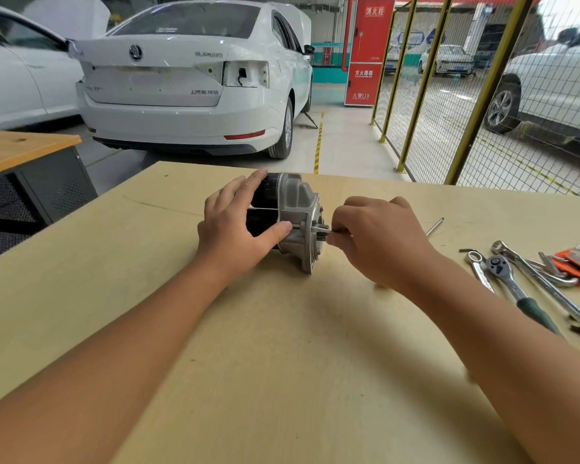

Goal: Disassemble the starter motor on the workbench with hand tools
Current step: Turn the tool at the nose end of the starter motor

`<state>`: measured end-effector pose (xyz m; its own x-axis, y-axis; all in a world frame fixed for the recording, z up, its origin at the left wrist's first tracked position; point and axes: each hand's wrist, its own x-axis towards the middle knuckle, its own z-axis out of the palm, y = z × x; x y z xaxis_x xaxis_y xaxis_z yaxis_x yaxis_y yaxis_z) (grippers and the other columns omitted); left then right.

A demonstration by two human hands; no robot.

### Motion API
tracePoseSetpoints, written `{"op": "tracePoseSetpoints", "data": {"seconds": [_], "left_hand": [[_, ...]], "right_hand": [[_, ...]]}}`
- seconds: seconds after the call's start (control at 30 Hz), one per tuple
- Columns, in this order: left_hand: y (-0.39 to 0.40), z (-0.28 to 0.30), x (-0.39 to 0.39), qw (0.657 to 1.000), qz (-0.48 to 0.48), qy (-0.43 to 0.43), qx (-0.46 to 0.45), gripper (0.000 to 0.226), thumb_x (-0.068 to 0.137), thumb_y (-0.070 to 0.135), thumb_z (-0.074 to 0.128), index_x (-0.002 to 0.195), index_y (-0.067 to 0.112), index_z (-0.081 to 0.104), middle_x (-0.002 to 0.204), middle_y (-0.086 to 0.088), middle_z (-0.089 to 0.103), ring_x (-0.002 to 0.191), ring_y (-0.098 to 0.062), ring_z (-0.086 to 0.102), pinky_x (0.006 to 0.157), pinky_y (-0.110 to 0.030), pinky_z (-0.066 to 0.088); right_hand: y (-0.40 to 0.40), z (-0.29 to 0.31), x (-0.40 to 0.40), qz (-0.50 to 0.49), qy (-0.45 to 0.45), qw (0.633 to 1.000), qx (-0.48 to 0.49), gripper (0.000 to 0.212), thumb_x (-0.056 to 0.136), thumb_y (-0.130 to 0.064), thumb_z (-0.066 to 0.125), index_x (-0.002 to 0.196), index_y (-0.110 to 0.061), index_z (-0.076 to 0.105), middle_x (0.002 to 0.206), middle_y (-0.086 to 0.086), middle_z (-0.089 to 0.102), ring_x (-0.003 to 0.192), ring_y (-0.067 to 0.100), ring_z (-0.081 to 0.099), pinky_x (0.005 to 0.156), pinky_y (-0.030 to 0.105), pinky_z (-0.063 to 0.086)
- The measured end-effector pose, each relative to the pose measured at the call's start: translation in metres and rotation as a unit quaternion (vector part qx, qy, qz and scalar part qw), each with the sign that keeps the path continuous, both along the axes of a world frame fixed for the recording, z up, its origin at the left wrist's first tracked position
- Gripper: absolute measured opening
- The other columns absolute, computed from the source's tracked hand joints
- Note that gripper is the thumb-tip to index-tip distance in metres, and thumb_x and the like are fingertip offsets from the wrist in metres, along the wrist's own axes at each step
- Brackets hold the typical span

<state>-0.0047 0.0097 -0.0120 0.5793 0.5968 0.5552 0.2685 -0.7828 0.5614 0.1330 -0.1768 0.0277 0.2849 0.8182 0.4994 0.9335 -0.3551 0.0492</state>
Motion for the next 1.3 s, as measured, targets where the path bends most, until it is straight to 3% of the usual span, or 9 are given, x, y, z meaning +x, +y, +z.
{"op": "tracePoseSetpoints", "data": {"seconds": [0.2, 0.27, 0.4, 0.5, 0.6, 0.8, 1.0, 1.13, 1.3], "left_hand": [[-0.0008, 0.0010, -0.0005, 1.000, 0.000, 0.003, -0.005, 0.087, 0.077, 0.067, 0.062, 0.157, 0.045, 0.034, 0.157, 0.008, 0.041, 0.141, -0.024, 0.034, 0.112, -0.047, 0.039], [-0.0006, 0.0006, 0.0003, 1.000, 0.006, 0.004, -0.004, 0.084, 0.079, 0.067, 0.060, 0.157, 0.046, 0.034, 0.157, 0.010, 0.041, 0.141, -0.023, 0.034, 0.111, -0.047, 0.039], [-0.0008, 0.0018, 0.0008, 1.000, 0.005, 0.003, -0.011, 0.085, 0.077, 0.067, 0.061, 0.156, 0.047, 0.035, 0.157, 0.010, 0.042, 0.141, -0.024, 0.035, 0.110, -0.048, 0.040], [-0.0016, 0.0029, -0.0003, 1.000, -0.001, 0.008, -0.015, 0.088, 0.075, 0.067, 0.063, 0.156, 0.046, 0.034, 0.157, 0.008, 0.041, 0.142, -0.024, 0.034, 0.112, -0.051, 0.040], [-0.0007, 0.0026, -0.0012, 1.000, -0.005, 0.009, -0.010, 0.092, 0.074, 0.067, 0.065, 0.157, 0.046, 0.033, 0.158, 0.008, 0.041, 0.142, -0.024, 0.034, 0.113, -0.051, 0.039], [0.0003, -0.0006, 0.0031, 1.000, 0.014, -0.003, -0.008, 0.084, 0.078, 0.070, 0.059, 0.155, 0.048, 0.035, 0.158, 0.009, 0.041, 0.142, -0.024, 0.035, 0.111, -0.053, 0.040], [0.0013, -0.0001, 0.0033, 1.000, 0.007, -0.007, -0.010, 0.088, 0.074, 0.069, 0.063, 0.155, 0.046, 0.037, 0.157, 0.008, 0.043, 0.141, -0.024, 0.036, 0.112, -0.052, 0.040], [0.0008, 0.0000, 0.0017, 1.000, -0.001, -0.003, -0.006, 0.092, 0.072, 0.068, 0.066, 0.156, 0.044, 0.037, 0.157, 0.007, 0.043, 0.142, -0.024, 0.036, 0.114, -0.049, 0.038], [-0.0008, 0.0002, 0.0021, 1.000, 0.008, 0.003, -0.009, 0.090, 0.074, 0.075, 0.057, 0.156, 0.047, 0.034, 0.159, 0.008, 0.040, 0.144, -0.024, 0.033, 0.113, -0.053, 0.038]], "right_hand": [[-0.0006, 0.0023, -0.0027, 0.021, 0.067, 0.997, 0.006, 0.022, 0.095, -0.036, 0.066, 0.090, -0.026, 0.047, 0.073, -0.008, 0.050, 0.067, 0.026, 0.049, 0.053, 0.031, 0.037], [-0.0007, 0.0024, -0.0033, 0.040, 0.091, 0.995, 0.010, 0.015, 0.097, -0.035, 0.062, 0.092, -0.021, 0.056, 0.071, -0.008, 0.048, 0.067, 0.025, 0.051, 0.055, 0.034, 0.040], [0.0002, 0.0027, 0.0010, 0.043, 0.092, 0.995, -0.014, 0.030, 0.104, -0.029, 0.050, 0.089, -0.009, 0.066, 0.078, 0.001, 0.053, 0.071, 0.024, 0.053, 0.063, 0.037, 0.043], [0.0000, 0.0013, -0.0003, 0.024, 0.060, 0.998, -0.015, 0.024, 0.103, -0.031, 0.052, 0.093, -0.015, 0.066, 0.085, -0.002, 0.057, 0.076, 0.024, 0.056, 0.072, 0.039, 0.047], [-0.0016, 0.0008, -0.0027, -0.019, -0.023, 1.000, 0.006, 0.019, 0.100, -0.040, 0.054, 0.090, -0.027, 0.063, 0.086, -0.010, 0.060, 0.074, 0.020, 0.059, 0.078, 0.039, 0.040], [0.0012, 0.0013, -0.0045, 0.015, 0.033, 0.999, 0.017, 0.013, 0.097, -0.037, 0.062, 0.094, -0.026, 0.055, 0.075, -0.005, 0.055, 0.065, 0.027, 0.052, 0.052, 0.031, 0.039], [0.0026, 0.0018, -0.0004, 0.033, 0.066, 0.997, 0.001, 0.028, 0.104, -0.030, 0.047, 0.093, -0.012, 0.065, 0.083, 0.001, 0.053, 0.072, 0.029, 0.055, 0.065, 0.040, 0.047], [0.0036, -0.0015, -0.0039, -0.019, -0.023, 1.000, 0.005, 0.023, 0.103, -0.037, 0.047, 0.095, -0.022, 0.062, 0.090, -0.006, 0.058, 0.079, 0.024, 0.060, 0.079, 0.040, 0.041], [0.0034, -0.0003, -0.0074, -0.052, -0.051, 0.997, 0.001, 0.020, 0.097, -0.042, 0.059, 0.086, -0.026, 0.056, 0.083, -0.009, 0.056, 0.075, 0.024, 0.058, 0.076, 0.038, 0.031]]}}
